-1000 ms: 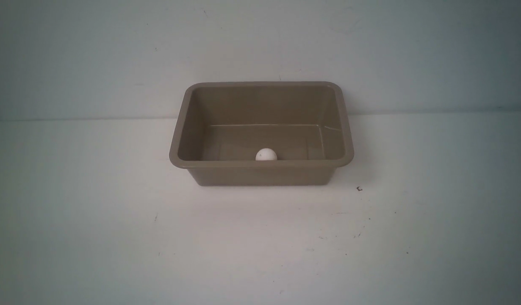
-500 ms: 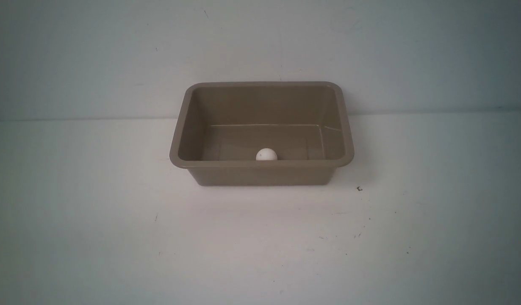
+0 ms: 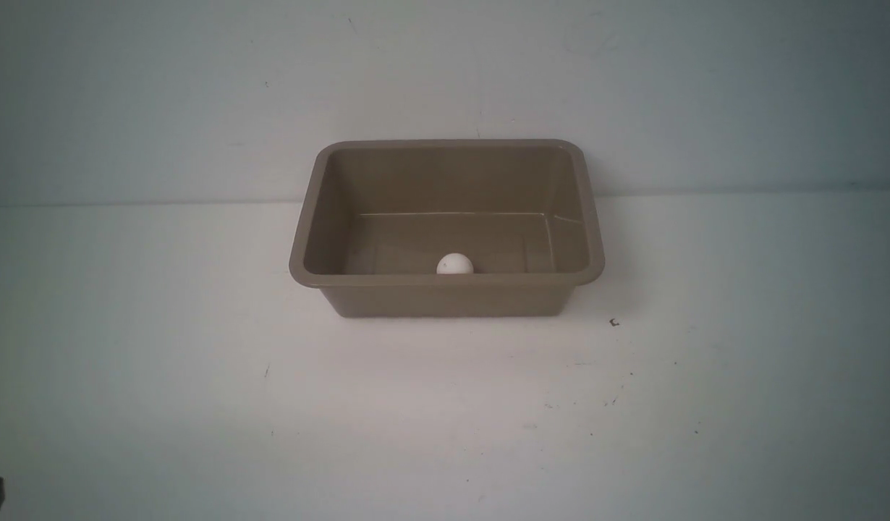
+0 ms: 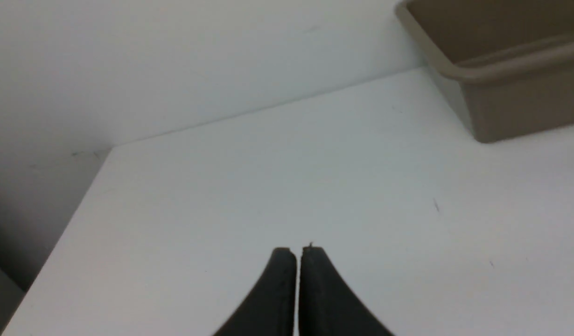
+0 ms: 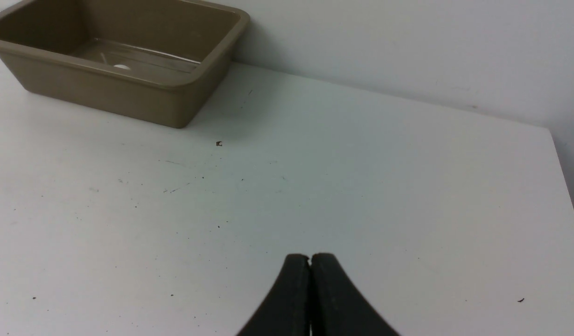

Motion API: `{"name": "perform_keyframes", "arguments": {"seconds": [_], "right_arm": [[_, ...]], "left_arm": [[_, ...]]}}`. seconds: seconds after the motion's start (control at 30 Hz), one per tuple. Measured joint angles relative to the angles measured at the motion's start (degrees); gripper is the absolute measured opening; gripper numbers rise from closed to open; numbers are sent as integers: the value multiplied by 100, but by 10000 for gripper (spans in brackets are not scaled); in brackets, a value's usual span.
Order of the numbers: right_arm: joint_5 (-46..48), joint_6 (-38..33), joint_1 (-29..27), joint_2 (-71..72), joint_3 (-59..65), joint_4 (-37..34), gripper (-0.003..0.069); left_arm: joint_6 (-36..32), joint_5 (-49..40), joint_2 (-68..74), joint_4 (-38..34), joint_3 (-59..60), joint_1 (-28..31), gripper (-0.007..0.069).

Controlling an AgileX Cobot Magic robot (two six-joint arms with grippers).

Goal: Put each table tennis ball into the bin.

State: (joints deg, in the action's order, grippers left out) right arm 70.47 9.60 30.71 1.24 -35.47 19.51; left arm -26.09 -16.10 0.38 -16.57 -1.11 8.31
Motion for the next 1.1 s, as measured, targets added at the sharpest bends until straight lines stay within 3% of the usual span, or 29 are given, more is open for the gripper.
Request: {"name": "perform_keyframes", "arguments": {"seconds": [0.13, 0.5, 0.7, 1.1], "right_arm": [[0, 0, 0, 0, 0, 0, -18], [0, -16, 0, 0, 0, 0, -18], [0, -16, 0, 0, 0, 0, -18], [0, -16, 0, 0, 0, 0, -18]], "left_arm": [[343, 347, -100, 46, 224, 130, -4], [377, 231, -100, 403, 273, 108, -4], [377, -526, -100, 467, 273, -285, -4], [377, -555, -100, 467, 273, -647, -4]]}}
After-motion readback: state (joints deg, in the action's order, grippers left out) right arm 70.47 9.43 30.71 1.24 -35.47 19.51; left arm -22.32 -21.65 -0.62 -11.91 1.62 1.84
